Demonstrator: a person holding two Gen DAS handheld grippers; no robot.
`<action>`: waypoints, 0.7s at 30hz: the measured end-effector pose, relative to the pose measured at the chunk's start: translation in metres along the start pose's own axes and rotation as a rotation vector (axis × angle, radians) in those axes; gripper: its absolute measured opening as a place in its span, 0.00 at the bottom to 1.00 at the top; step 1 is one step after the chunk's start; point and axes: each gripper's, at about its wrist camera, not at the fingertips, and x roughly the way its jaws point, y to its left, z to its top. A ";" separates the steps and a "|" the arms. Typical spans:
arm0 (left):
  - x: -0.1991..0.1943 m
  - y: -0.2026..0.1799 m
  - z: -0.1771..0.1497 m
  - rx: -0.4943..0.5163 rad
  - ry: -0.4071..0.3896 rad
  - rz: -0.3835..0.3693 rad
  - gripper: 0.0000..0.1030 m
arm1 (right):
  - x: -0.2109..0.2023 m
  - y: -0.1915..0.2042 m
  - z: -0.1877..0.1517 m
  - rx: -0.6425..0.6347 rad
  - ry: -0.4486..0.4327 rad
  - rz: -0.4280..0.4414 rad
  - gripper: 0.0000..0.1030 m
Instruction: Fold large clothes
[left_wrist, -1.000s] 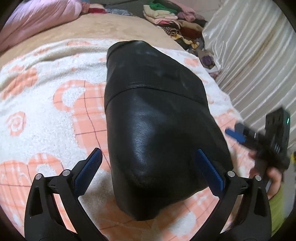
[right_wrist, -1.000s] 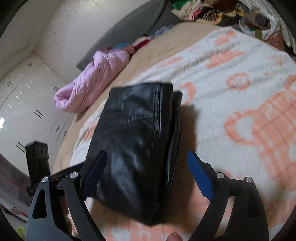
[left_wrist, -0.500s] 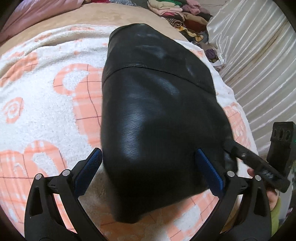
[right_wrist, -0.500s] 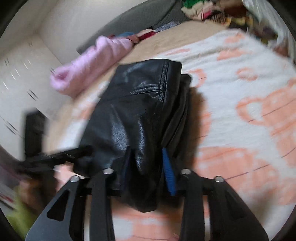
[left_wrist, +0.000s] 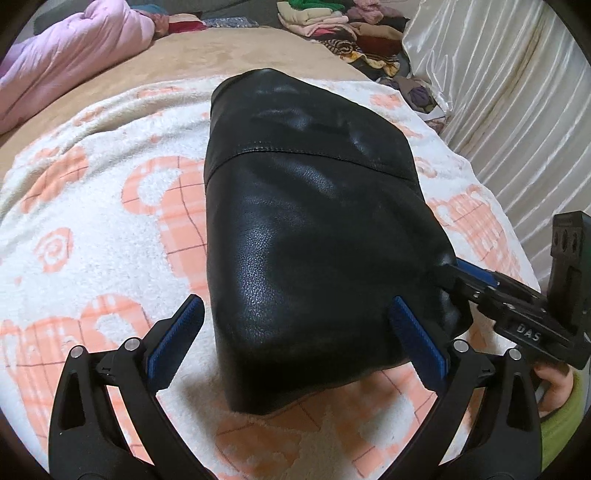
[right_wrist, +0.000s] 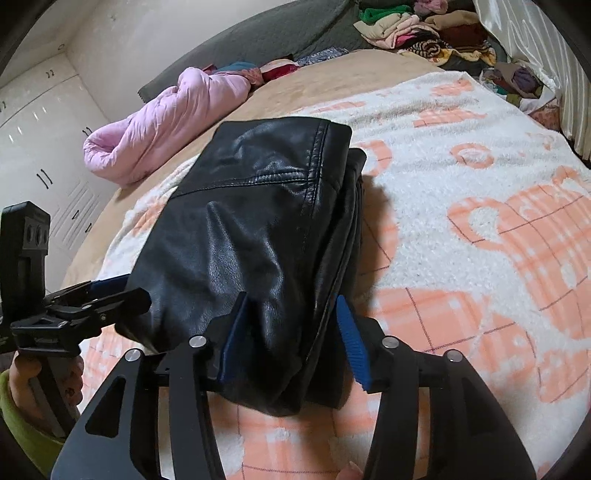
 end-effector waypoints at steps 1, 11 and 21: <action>-0.001 0.000 -0.001 -0.002 -0.003 0.003 0.91 | -0.003 0.001 0.000 -0.003 -0.003 -0.003 0.50; -0.032 -0.011 -0.009 -0.005 -0.051 0.009 0.91 | -0.046 0.012 -0.008 -0.034 -0.097 -0.017 0.92; -0.067 -0.024 -0.041 -0.007 -0.132 0.018 0.91 | -0.087 0.037 -0.038 -0.109 -0.192 -0.045 0.96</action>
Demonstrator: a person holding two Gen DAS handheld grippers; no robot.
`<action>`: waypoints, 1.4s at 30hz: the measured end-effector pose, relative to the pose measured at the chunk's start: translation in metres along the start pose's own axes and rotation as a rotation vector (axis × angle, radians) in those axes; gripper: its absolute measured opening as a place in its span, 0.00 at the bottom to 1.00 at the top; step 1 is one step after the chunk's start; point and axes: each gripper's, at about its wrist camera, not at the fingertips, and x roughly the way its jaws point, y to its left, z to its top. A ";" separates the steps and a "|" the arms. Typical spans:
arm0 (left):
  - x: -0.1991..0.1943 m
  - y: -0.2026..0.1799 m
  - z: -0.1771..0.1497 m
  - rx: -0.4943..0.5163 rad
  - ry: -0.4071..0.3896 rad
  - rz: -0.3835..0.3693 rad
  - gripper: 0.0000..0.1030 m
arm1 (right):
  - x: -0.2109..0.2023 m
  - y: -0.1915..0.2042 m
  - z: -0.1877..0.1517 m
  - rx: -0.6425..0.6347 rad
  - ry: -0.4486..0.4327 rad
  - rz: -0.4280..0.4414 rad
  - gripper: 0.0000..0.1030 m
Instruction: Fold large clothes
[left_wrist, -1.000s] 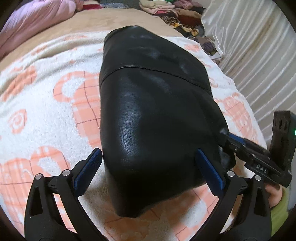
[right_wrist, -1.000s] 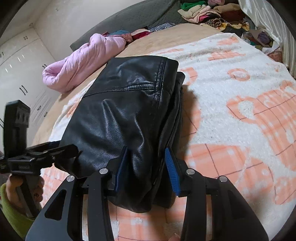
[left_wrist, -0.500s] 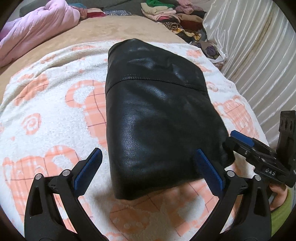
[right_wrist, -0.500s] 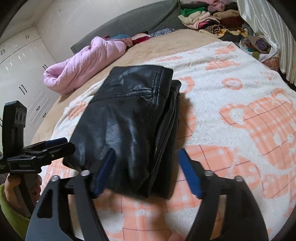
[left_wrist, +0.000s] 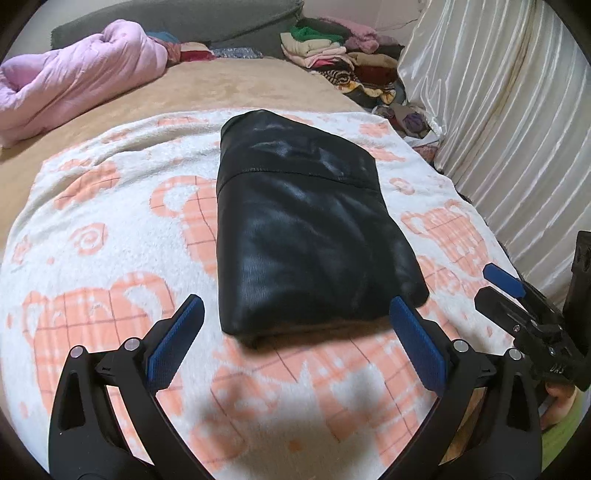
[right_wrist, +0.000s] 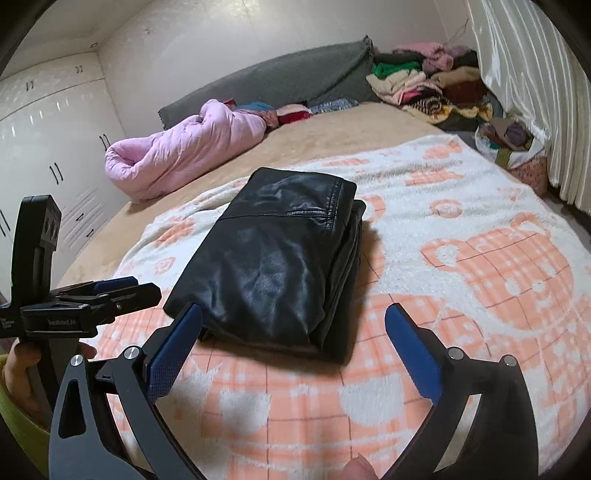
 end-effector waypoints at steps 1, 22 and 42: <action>-0.003 0.000 -0.004 -0.002 -0.008 0.002 0.91 | -0.004 0.003 -0.005 -0.016 -0.012 -0.009 0.96; -0.025 -0.004 -0.062 0.005 -0.067 0.053 0.91 | -0.029 0.016 -0.063 -0.085 -0.052 -0.091 0.96; -0.027 -0.003 -0.066 -0.008 -0.061 0.088 0.91 | -0.025 0.012 -0.067 -0.063 -0.025 -0.098 0.96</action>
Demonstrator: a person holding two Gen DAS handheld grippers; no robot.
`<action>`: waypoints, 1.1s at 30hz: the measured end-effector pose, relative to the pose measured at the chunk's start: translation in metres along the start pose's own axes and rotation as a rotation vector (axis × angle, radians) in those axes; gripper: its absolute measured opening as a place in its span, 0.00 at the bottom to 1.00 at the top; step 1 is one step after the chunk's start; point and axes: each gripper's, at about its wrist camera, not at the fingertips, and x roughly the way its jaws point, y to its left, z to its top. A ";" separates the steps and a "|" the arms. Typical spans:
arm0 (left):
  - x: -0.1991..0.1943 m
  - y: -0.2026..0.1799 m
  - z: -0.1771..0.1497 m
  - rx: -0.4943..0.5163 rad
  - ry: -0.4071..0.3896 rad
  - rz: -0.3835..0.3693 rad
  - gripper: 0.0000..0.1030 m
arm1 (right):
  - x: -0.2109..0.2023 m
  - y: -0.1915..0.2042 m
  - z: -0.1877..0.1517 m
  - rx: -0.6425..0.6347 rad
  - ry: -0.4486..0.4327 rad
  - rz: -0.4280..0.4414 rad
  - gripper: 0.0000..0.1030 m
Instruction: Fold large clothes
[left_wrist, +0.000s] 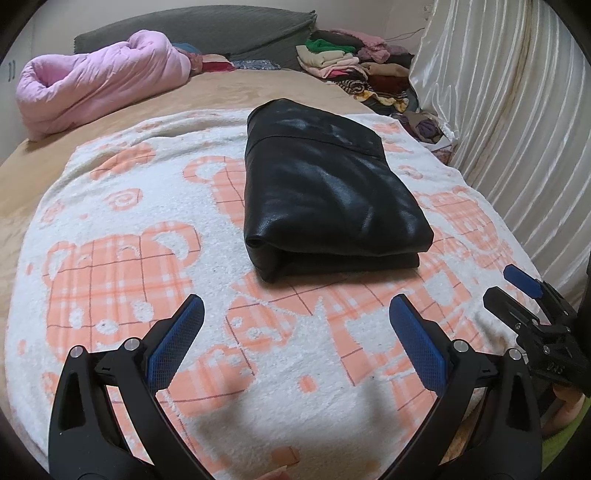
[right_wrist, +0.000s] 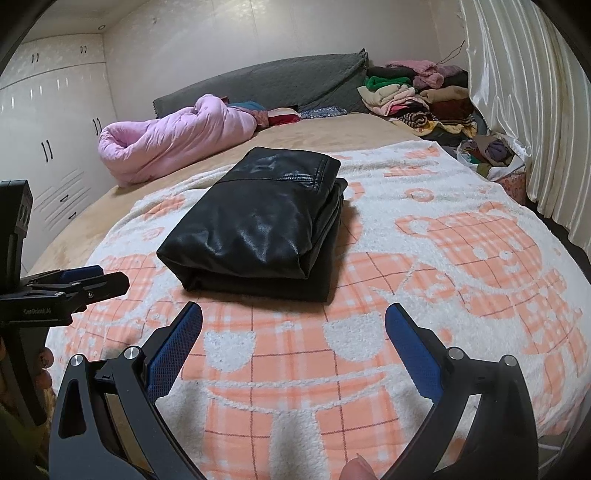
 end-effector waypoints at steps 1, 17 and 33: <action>0.000 0.000 0.000 -0.003 0.001 0.004 0.91 | 0.000 0.000 0.000 0.000 0.001 0.000 0.96; 0.000 0.002 0.001 0.000 -0.001 0.016 0.91 | -0.001 0.000 0.000 0.001 -0.010 -0.010 0.96; -0.001 0.002 0.001 -0.002 0.000 0.016 0.91 | -0.002 0.000 0.000 0.001 -0.012 -0.014 0.96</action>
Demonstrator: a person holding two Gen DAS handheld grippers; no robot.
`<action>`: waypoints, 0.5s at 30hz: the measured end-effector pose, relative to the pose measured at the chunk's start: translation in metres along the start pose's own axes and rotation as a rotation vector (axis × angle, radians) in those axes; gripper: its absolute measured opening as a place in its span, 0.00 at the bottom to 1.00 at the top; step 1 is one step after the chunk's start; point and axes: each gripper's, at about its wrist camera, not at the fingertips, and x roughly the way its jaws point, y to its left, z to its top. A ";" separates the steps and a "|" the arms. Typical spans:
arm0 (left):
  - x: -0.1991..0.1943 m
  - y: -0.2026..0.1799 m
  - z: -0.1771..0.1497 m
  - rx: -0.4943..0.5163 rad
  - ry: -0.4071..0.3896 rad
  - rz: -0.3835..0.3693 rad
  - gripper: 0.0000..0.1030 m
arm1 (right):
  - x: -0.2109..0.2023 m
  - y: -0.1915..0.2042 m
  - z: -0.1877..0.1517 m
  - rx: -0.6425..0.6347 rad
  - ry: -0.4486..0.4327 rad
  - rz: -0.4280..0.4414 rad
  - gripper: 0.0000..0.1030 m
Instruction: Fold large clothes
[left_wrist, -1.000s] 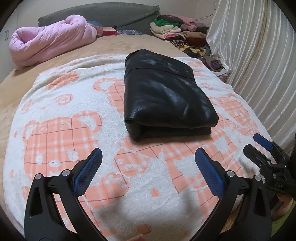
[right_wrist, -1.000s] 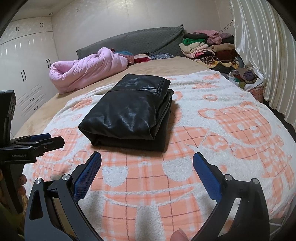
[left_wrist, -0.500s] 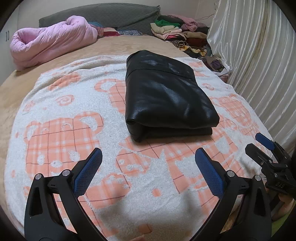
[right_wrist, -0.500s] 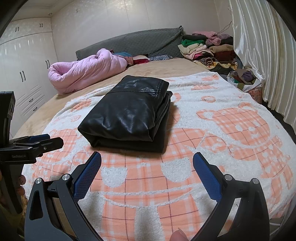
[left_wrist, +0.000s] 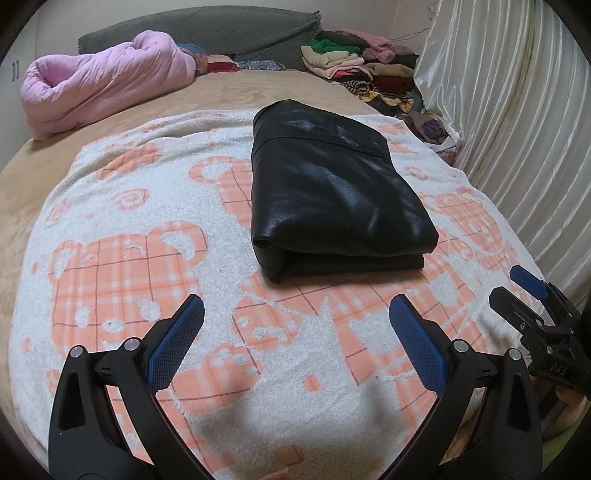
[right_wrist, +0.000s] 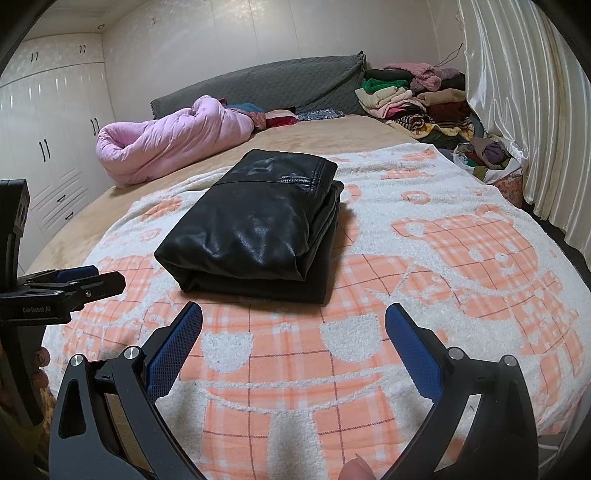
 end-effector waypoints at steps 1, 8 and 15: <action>0.000 0.000 0.000 0.000 -0.001 -0.001 0.91 | 0.000 0.001 0.000 0.000 0.001 -0.001 0.96; 0.000 0.000 0.000 0.001 -0.001 0.000 0.91 | 0.000 0.001 0.000 -0.001 0.000 -0.001 0.96; 0.000 0.000 0.000 -0.001 0.001 0.002 0.91 | -0.001 0.000 0.000 -0.002 0.002 -0.004 0.96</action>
